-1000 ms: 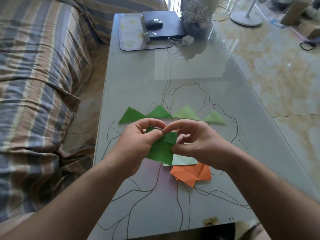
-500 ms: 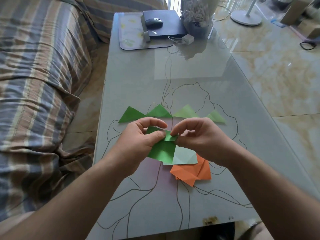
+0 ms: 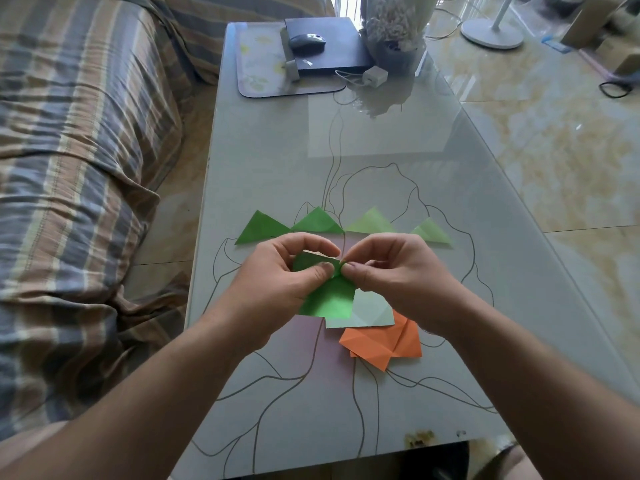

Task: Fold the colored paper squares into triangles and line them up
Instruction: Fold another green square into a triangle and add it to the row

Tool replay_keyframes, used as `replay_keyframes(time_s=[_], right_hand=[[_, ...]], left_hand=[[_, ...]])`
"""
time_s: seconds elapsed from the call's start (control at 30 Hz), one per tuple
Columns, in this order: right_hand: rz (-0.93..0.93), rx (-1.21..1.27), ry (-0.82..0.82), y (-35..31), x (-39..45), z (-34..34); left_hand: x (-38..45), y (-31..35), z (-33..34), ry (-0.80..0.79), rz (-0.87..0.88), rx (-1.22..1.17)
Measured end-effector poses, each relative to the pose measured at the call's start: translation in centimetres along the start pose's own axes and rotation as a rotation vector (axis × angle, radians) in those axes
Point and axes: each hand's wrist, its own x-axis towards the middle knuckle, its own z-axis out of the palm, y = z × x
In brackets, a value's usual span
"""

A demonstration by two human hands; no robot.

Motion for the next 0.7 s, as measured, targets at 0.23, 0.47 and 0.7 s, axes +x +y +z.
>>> replay_keyframes(time_s=[0.23,0.47,0.7], right_hand=[[-0.035,0.083,0.061,0.19,0.13,0.48],[-0.051,0.093,0.047,0.19,0.14,0.31],[-0.056,0.077,0.057,-0.01,-0.01,0.33]], left_hand=[[0.07,-0.01,0.07,0.012,0.013,0.008],[0.17,-0.08,0.05,0.021,0.038,0.011],[0.11,-0.02,0.08,0.016,0.03,0.009]])
